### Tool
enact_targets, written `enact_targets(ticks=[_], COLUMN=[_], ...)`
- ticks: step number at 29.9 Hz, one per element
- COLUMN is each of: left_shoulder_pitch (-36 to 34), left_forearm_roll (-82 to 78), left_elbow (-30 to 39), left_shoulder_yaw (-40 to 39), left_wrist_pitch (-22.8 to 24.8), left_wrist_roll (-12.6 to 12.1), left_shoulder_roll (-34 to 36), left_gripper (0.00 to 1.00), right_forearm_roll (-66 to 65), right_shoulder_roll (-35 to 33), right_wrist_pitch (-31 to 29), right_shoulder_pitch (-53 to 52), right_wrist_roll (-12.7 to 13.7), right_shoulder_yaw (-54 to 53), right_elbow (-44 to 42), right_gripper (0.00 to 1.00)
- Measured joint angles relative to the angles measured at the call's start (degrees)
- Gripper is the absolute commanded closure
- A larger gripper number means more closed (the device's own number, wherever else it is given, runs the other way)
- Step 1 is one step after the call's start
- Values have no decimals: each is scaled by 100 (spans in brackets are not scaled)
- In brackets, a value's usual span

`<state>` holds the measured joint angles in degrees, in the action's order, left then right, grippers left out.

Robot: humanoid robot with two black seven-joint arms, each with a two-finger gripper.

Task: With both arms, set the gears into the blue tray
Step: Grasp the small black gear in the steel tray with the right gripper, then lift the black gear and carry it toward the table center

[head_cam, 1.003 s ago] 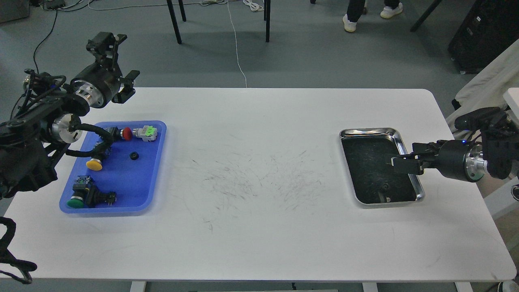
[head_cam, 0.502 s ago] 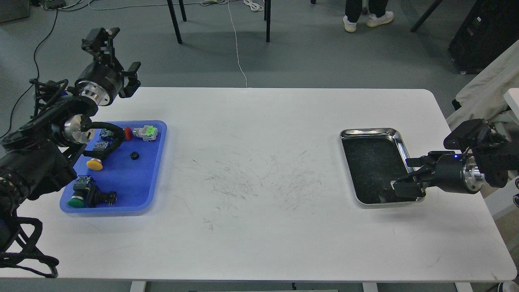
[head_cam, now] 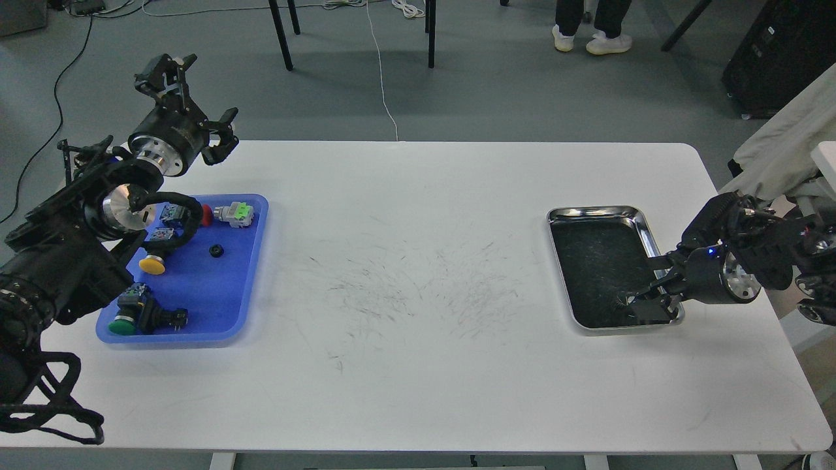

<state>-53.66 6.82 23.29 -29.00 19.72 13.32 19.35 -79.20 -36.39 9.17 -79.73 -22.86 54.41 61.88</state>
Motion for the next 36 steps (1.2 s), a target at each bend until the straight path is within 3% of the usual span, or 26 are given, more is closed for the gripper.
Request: enact_targets(ticks=[11, 21, 28, 36], left_shoulder_pitch=[39, 39, 34, 30], left_forearm_roll=[17, 22, 22, 13], left_elbow=[-10, -18, -18, -18], left_shoulder_yaw=[-45, -45, -29, -22], left_wrist_pitch=[5, -37, -55, -65], left_wrist_roll=[20, 39, 40, 40], left_shoulder_roll=[0, 36, 51, 51], left_gripper=[1, 1, 1, 1], right_forearm_roll=[11, 35, 29, 18], right_shoulder_roll=[361, 481, 484, 443], right_wrist_pitch=[4, 6, -1, -16], right_shoulder_pitch=[300, 417, 429, 429], right_wrist_roll=[1, 1, -13, -101], right_shoulder_yaw=[9, -8, -3, 7], right_elbow=[-308, -381, -383, -410], right_gripper=[23, 40, 58, 69])
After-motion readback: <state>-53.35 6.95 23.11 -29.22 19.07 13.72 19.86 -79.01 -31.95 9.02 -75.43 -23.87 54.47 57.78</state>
